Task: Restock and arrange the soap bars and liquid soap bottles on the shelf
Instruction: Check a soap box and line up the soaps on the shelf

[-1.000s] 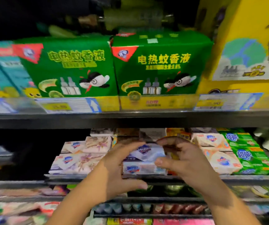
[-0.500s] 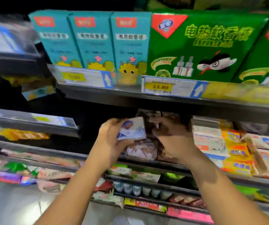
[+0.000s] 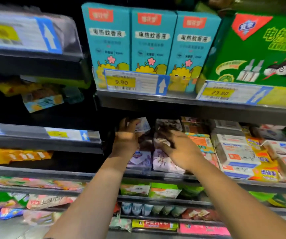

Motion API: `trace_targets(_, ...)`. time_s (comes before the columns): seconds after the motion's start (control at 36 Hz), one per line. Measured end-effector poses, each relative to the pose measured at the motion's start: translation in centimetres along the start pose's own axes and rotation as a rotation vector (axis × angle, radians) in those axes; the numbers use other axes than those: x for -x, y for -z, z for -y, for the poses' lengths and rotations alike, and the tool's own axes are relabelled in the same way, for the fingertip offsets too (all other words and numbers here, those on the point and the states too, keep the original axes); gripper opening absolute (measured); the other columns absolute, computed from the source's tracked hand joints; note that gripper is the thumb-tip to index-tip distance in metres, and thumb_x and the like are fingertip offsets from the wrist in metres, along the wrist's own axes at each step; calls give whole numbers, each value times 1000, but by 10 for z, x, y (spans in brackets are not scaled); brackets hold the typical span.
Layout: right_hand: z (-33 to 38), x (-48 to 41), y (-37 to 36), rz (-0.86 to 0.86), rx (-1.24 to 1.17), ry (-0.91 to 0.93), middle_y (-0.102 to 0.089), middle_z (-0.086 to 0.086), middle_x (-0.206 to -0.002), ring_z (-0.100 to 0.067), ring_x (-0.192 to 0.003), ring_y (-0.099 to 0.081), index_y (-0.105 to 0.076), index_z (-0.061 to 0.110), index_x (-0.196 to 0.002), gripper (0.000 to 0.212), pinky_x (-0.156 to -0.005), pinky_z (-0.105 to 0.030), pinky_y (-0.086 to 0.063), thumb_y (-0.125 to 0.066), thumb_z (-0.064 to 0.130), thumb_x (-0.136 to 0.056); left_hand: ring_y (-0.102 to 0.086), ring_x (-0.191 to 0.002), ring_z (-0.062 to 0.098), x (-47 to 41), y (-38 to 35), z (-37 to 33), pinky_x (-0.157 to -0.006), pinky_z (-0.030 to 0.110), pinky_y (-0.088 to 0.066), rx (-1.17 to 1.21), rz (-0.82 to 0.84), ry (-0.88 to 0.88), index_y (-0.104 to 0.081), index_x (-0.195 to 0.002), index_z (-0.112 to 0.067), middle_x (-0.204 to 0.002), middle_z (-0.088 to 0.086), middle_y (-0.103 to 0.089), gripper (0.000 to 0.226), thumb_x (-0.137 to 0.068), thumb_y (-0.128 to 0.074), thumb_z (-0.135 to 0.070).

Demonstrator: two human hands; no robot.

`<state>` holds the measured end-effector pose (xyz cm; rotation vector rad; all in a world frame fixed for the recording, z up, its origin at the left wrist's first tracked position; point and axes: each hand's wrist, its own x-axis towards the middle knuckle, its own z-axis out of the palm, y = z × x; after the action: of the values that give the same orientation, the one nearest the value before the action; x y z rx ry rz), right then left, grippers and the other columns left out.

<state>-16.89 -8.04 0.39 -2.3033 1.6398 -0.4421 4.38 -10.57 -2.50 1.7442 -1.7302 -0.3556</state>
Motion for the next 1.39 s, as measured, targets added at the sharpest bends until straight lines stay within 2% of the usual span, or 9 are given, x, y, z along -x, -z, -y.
trace_targets(0.11,0,2,-2,-15,11,-40,-52,5,-144,-20,-135,-41,-49,34,-143,48,-108,-28,-35,-51,48,-97,-51,-126,7,-15,-3,-3,-93,-2,-33,11,157,2,-54,-141,-23,-143,-5,-47,43,-98,-59,-30)
trace_targets(0.17,-2,3,-5,-11,8,-64,-45,7,-151,-16,-140,-36,-44,39,-147,51,-114,-28,-31,-50,50,-97,-65,-94,-1,-18,-8,-4,-72,9,-52,-32,165,-57,-58,-130,-32,-121,-8,-57,38,-94,-63,-41)
trace_targets(0.22,-3,2,-6,-10,10,-86,-42,8,-153,-15,-143,-34,-42,42,-147,52,-117,-28,-29,-50,51,-97,-59,-116,16,-20,-6,-5,-86,31,-58,30,210,-85,-55,-132,-37,-140,1,-45,40,-94,-64,-31)
trace_targets(0.33,-3,2,-7,-11,2,-77,-45,10,-151,-14,-141,-37,-45,41,-146,53,-117,-30,-30,-47,55,-95,-33,-144,22,-24,-8,9,-115,30,-33,-65,357,-94,-45,-148,-21,-163,1,-17,53,-98,-53,-5)
trace_targets(0.56,-1,-1,-5,-42,-9,-76,-50,12,-145,-12,-136,-42,-47,40,-144,49,-111,-27,-33,-55,45,-96,2,-153,28,-9,-17,16,-123,49,-2,-254,331,-71,-31,-153,-35,-167,-6,-7,49,-105,-36,-29)
trace_targets(0.75,0,-2,-6,-32,-12,-83,-51,12,-144,-13,-134,-44,-48,40,-143,48,-110,-30,-36,-53,48,-96,-34,-141,27,37,4,-8,-119,39,-20,-345,397,-31,-30,-152,-9,-145,12,-40,49,-105,-30,-21)
trace_targets(0.94,-2,-2,-8,-12,-8,-91,-50,11,-147,-13,-137,-42,-45,42,-145,48,-113,-34,-36,-44,50,-97,-6,-153,22,74,14,-4,-123,36,-14,-355,420,-132,-11,-160,-25,-167,-2,-6,55,-108,-23,-39)
trace_targets(1.19,18,7,5,-29,17,-69,-54,2,-145,-21,-132,-48,-50,30,-143,43,-107,-27,-37,-48,36,-100,-55,-124,21,108,45,-16,-101,28,-42,-114,371,-97,-56,-135,-22,-138,2,-59,36,-103,-43,-30)
trace_targets(1.39,29,16,33,-47,253,56,-69,-2,-119,-29,-115,-58,-67,25,-115,33,-93,-37,-43,-50,38,-91,-59,-113,21,79,61,-38,-91,34,-51,-263,304,-115,-64,-127,-24,-124,-1,-66,36,-94,-54,-32)
